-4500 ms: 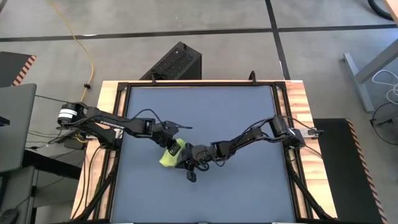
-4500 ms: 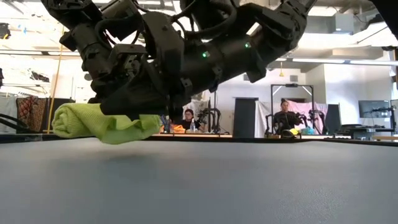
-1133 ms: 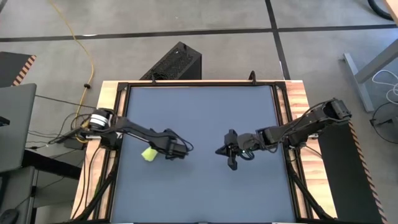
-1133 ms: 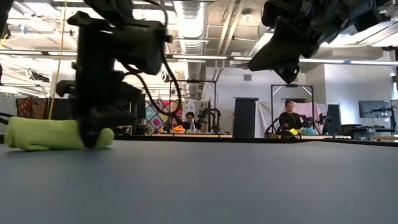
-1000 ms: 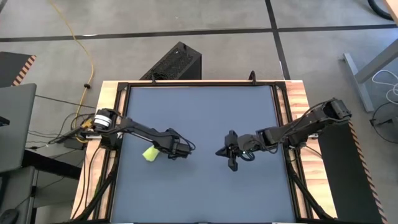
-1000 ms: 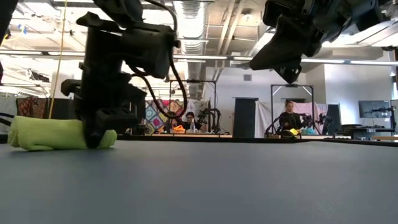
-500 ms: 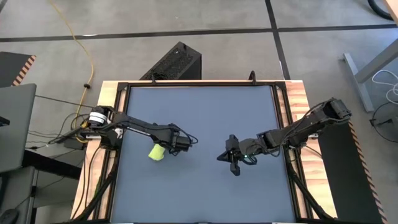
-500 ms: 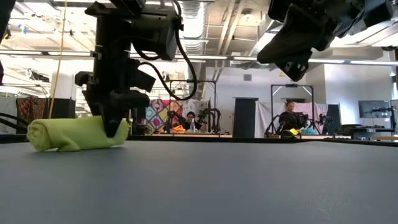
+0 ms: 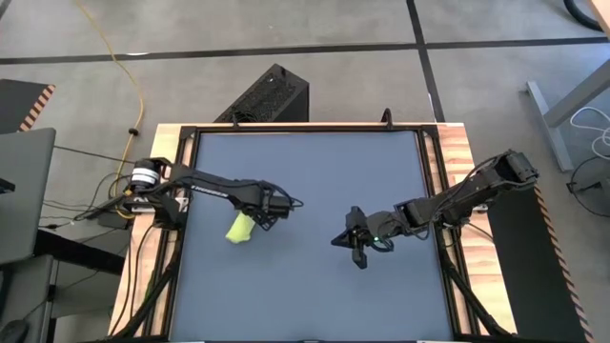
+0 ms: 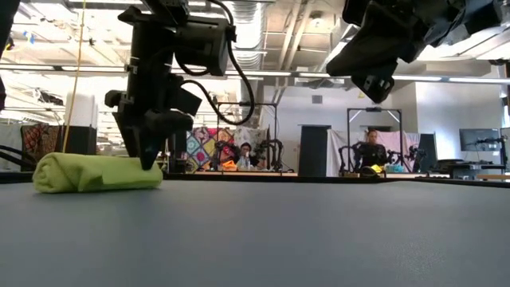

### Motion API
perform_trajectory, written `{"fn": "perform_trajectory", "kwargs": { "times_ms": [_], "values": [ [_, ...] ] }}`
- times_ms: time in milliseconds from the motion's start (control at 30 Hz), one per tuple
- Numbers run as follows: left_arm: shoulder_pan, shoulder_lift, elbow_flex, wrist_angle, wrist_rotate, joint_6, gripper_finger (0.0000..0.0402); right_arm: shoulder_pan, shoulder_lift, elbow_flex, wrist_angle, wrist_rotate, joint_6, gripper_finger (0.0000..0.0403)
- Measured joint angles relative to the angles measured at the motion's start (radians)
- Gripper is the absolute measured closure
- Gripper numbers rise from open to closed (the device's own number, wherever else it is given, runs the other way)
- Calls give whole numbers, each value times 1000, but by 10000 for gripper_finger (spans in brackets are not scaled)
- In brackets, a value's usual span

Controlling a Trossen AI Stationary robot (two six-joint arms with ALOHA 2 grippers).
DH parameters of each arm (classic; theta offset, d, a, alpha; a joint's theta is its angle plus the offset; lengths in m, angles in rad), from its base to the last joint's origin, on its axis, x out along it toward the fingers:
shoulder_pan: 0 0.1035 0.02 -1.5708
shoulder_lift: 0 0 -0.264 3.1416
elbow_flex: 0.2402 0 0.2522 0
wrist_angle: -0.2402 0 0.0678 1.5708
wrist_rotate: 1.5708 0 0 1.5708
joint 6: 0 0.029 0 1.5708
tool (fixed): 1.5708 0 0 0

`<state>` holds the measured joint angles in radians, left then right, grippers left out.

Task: Roll towel
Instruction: Move the green microfiber towel to the middle left of the table, then return to Home Position

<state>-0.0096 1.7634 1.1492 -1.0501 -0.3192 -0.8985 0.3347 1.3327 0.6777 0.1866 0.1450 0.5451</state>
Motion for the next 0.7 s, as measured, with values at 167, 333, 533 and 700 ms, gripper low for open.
{"fn": "perform_trajectory", "kwargs": {
  "times_ms": [167, 333, 533, 700],
  "values": [
    [37, -37, 0, 1, 22, 54, 181, -1, 0, 0, 9, 0, -1, 380],
    [45, -43, -1, 29, 84, 87, 181, 0, 0, 0, 10, 0, -1, 380],
    [38, -44, -68, 55, 125, 97, 181, 0, 0, 0, 10, 1, 4, 380],
    [44, -46, -187, 155, 178, 61, 181, 0, 0, 0, 10, 1, 5, 380]
  ]
}}
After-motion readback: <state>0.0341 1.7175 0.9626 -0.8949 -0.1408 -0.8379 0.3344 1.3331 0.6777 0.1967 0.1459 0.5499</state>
